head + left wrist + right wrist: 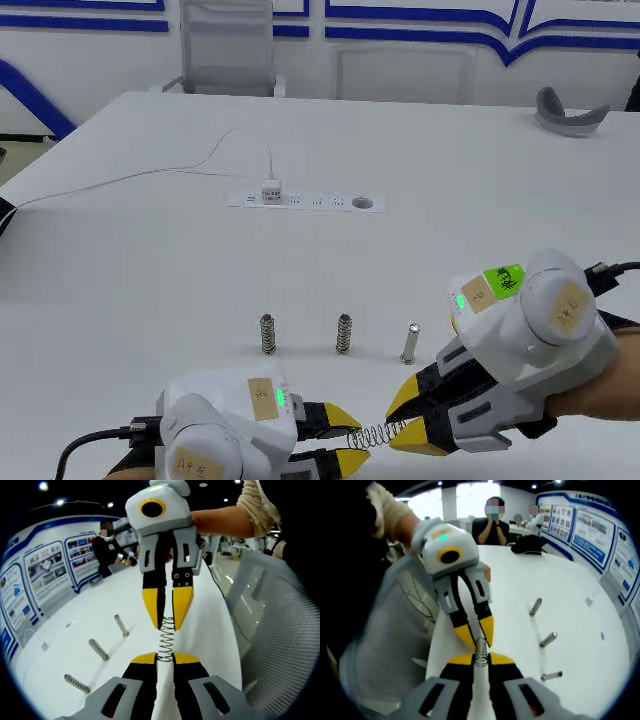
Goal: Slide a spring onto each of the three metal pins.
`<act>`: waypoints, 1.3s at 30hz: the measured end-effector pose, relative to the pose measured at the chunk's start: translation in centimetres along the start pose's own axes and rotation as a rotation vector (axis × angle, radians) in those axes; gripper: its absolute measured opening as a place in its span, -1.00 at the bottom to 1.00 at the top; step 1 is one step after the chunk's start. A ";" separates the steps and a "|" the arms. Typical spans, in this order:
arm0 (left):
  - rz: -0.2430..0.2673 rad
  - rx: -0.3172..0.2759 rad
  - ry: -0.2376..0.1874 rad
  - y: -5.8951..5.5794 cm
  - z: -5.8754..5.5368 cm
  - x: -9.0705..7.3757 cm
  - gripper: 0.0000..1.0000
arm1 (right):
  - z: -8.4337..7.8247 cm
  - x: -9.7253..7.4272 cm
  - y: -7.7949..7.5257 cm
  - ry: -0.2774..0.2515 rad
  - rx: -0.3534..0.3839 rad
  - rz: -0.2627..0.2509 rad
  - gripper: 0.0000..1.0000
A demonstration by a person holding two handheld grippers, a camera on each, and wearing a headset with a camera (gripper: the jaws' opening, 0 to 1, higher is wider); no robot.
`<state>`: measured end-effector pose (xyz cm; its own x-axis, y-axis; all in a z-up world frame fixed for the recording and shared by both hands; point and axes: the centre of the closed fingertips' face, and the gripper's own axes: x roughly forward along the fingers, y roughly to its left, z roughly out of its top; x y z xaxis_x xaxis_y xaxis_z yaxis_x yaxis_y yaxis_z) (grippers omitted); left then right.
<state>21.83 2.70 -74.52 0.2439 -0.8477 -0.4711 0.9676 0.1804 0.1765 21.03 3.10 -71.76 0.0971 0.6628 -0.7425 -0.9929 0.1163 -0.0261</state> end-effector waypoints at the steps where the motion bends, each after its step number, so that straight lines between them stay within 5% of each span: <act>1: 0.002 -0.003 -0.002 0.1 0.1 0.0 -0.78 | 0.3 0.0 0.0 -0.005 -0.005 -0.002 -0.76; 10: 0.022 -0.021 -0.016 0.4 0.4 -0.2 -0.79 | 2.4 0.1 -0.2 -0.061 -0.039 -0.016 -0.76; 17: 0.039 -0.082 -0.056 0.8 0.6 -0.4 -0.80 | 2.5 0.2 -0.6 -0.082 -0.032 -0.039 -0.70; 39: 0.044 -0.127 -0.099 1.4 1.3 -0.2 -0.80 | 2.6 -0.4 -1.2 -0.150 0.044 -0.078 -0.75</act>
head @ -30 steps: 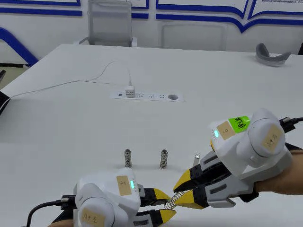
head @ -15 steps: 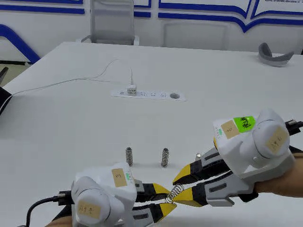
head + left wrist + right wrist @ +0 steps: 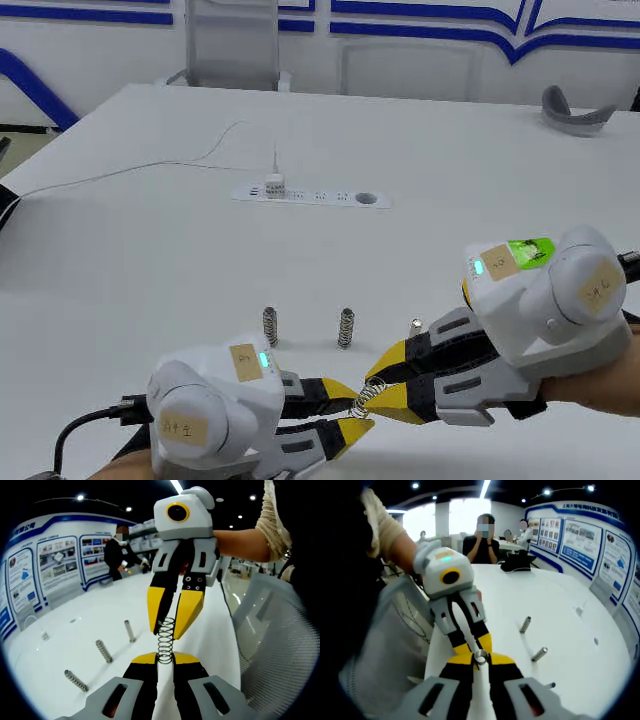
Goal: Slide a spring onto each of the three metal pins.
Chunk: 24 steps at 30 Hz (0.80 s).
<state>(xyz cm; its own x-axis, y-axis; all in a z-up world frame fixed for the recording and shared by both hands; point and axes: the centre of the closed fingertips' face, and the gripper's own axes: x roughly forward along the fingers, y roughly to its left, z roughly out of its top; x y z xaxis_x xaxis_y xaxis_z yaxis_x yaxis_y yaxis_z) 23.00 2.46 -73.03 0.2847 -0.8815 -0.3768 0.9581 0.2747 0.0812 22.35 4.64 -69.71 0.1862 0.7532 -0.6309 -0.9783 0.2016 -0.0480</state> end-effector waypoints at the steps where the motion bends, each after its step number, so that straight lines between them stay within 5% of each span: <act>1: -0.001 0.000 -0.001 0.0 0.0 0.0 -0.80 | 0.0 0.0 0.0 -0.001 0.001 -0.001 -0.75; 24: 0.033 -0.041 -0.013 0.7 0.0 -0.4 -0.66 | 0.0 -0.1 -0.9 -0.022 0.036 -0.044 -0.76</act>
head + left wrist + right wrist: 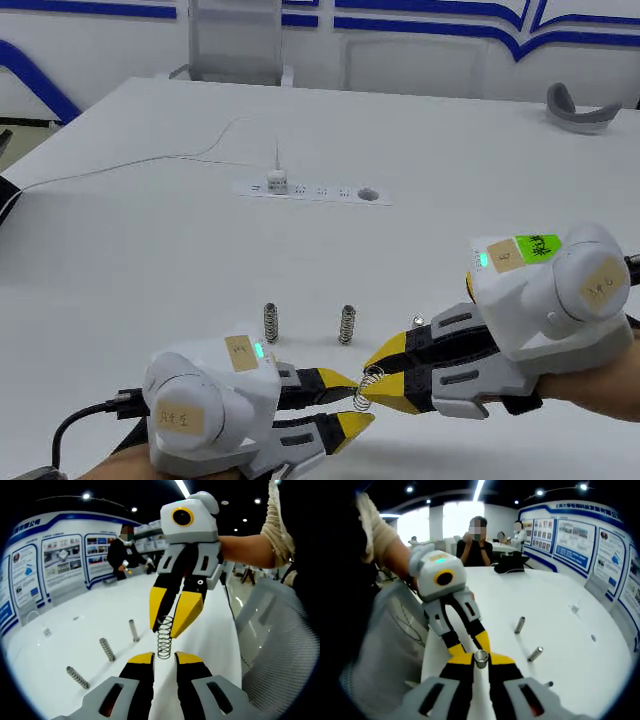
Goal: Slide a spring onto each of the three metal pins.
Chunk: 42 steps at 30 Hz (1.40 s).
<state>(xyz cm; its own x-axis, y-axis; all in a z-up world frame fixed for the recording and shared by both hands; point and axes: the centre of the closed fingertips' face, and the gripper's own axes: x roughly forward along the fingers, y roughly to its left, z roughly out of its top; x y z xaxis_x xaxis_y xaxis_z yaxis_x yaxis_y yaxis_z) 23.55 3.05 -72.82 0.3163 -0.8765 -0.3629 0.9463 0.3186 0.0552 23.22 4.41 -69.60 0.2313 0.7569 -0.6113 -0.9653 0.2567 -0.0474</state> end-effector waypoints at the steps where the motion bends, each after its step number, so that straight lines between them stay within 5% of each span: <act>1: 0.002 -0.011 0.000 0.1 -0.1 -0.2 -0.63 | 0.0 -0.1 -0.1 0.000 0.002 -0.002 -0.76; 28: 0.153 -0.105 -0.019 3.7 -1.6 -4.4 -0.23 | -1.0 -2.4 -3.2 -0.017 0.063 -0.123 -0.76; 42: 0.181 -0.119 -0.019 4.2 -2.2 -5.0 -0.12 | -1.9 -3.9 -7.2 -0.021 0.121 -0.259 -0.76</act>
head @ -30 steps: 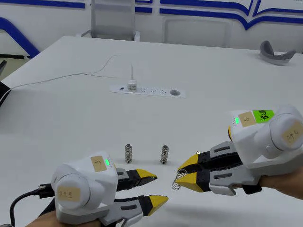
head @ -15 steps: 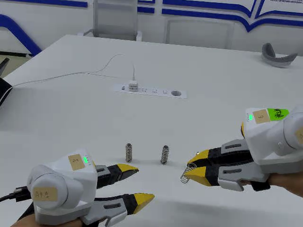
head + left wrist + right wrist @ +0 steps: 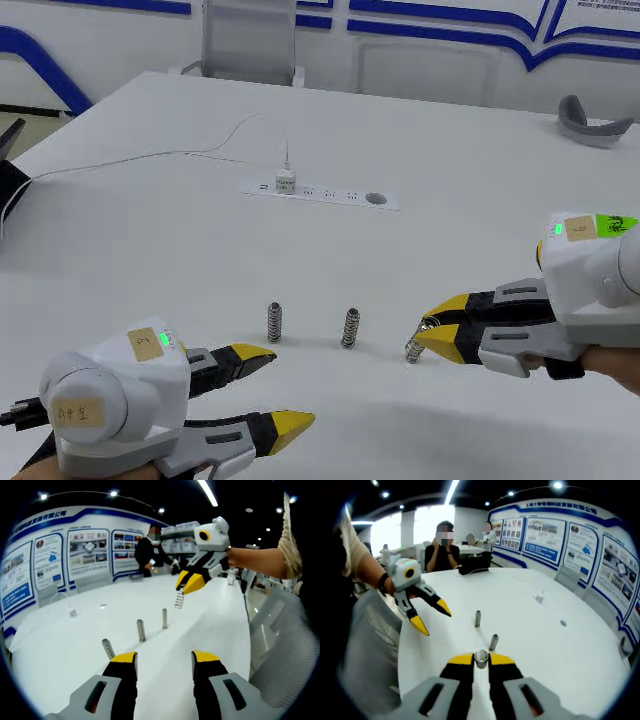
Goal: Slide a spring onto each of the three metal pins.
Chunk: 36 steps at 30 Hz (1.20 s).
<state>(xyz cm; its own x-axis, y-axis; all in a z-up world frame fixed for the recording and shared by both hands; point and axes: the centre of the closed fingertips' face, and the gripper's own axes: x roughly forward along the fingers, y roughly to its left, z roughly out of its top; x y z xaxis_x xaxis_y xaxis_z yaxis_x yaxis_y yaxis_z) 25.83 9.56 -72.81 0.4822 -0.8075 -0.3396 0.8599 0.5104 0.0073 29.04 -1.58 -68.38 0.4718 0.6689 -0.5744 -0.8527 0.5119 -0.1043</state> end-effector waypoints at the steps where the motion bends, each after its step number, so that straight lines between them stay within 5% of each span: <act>1: 0.000 -0.001 0.000 0.0 0.0 0.0 -0.12 | 0.0 0.0 -0.2 -0.002 0.005 -0.008 -0.76; 17: 0.022 -0.019 -0.004 0.4 -0.2 -0.1 -0.12 | -1.0 0.7 -4.4 0.009 0.075 -0.123 -0.76; 36: 0.045 -0.035 -0.011 0.4 -0.3 -0.5 -0.13 | -2.2 2.0 -4.7 0.045 0.105 -0.114 -0.76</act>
<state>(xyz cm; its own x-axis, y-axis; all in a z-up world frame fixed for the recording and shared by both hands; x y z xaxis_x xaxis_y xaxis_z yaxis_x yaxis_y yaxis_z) 25.91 10.24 -72.98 0.5222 -0.7866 -0.3296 0.8310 0.5562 -0.0109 33.49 -3.87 -70.83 0.5519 0.5795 -0.5996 -0.7649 0.6383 -0.0872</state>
